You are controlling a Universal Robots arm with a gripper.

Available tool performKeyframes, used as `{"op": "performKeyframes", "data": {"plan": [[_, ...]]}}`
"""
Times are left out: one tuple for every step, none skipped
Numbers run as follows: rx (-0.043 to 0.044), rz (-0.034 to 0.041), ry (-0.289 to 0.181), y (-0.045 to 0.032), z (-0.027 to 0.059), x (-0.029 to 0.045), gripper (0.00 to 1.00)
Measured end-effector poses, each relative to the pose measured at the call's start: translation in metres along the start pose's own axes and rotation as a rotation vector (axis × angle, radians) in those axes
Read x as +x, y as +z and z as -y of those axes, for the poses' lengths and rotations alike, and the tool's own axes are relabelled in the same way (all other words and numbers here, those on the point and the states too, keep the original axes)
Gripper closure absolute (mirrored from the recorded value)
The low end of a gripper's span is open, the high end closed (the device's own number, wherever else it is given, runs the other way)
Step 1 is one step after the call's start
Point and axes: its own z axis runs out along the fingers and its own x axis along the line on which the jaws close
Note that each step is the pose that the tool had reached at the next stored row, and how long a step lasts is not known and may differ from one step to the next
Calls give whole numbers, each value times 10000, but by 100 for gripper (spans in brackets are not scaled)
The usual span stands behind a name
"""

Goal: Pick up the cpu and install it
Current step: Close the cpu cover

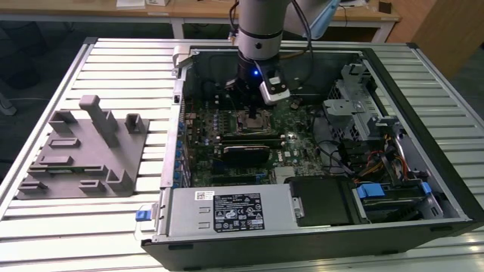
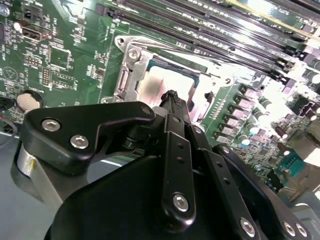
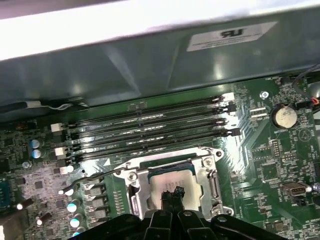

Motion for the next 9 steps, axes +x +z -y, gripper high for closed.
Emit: {"op": "performKeyframes", "data": {"plan": [[0,0,0,0,2,7,89],[1,0,-1,-1,4,16,89],[0,0,-1,-1,6,26,89],[0,0,-1,-1,8,35,89],[1,0,0,-1,10,43,89],[0,0,-1,-1,13,50,89],[-1,0,-1,-1,14,56,89],[0,0,-1,0,16,61,89],[-1,1,-1,1,17,65,89]]}}
